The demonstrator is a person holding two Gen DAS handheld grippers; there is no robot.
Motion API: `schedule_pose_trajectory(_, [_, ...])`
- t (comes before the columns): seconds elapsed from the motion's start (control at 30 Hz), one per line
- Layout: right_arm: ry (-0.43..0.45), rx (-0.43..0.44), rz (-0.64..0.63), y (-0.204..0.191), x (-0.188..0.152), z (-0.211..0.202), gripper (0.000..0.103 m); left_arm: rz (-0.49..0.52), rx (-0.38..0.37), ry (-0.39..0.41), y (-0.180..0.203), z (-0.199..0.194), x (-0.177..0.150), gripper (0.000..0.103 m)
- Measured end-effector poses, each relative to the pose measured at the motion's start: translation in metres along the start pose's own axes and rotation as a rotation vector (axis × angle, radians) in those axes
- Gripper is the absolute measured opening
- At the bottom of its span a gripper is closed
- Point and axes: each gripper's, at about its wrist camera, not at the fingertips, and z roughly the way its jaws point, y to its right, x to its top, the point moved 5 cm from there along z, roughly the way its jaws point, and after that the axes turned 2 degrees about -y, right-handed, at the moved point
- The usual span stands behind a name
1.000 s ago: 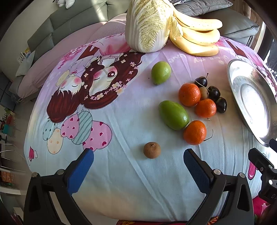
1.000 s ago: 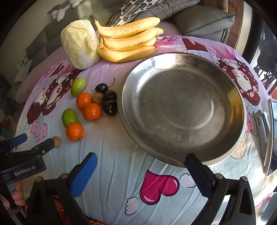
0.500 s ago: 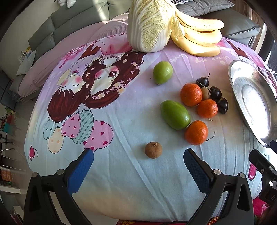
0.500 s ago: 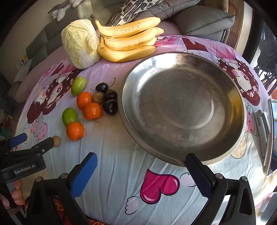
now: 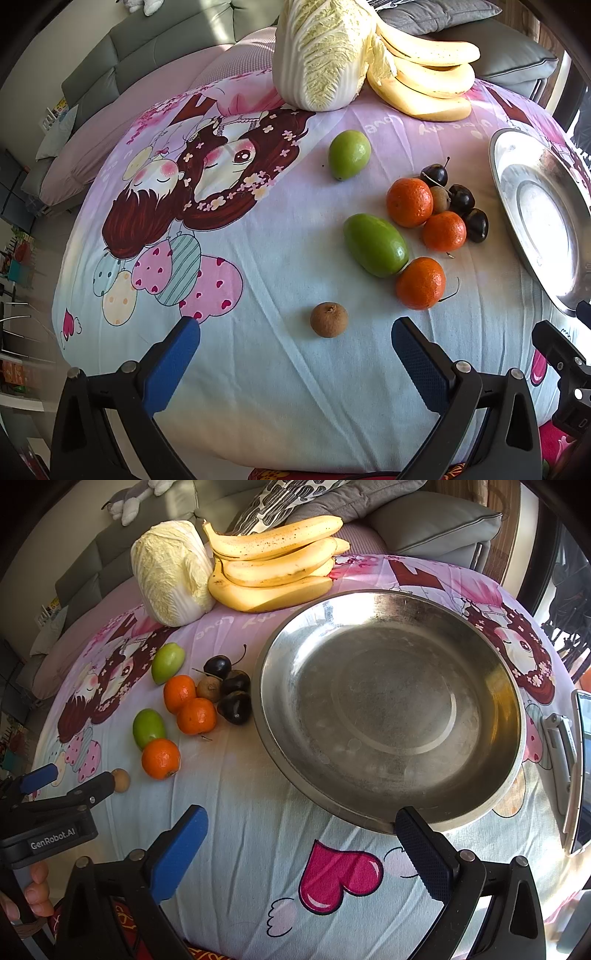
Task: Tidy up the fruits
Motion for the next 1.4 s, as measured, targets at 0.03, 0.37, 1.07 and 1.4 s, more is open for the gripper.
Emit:
schedule_pose_trajectory(0.03, [0.0, 0.0, 0.0, 0.0, 0.0, 0.0, 0.103, 0.0, 0.0, 0.0, 0.0, 0.0, 0.0, 0.103])
schedule_pose_trajectory(0.37, [0.0, -0.001, 0.0, 0.0, 0.0, 0.001, 0.103, -0.001, -0.001, 0.0, 0.0, 0.0, 0.0, 0.103])
schedule_pose_trajectory(1.07, [-0.002, -0.002, -0.002, -0.002, 0.002, 0.001, 0.103, -0.012, -0.021, -0.01, -0.001, 0.002, -0.001, 0.103])
schedule_pose_trajectory(1.4, [0.009, 0.027, -0.048, -0.019, 0.006, -0.006, 0.103, -0.082, -0.181, 0.008, -0.016, -0.002, 0.003, 0.103])
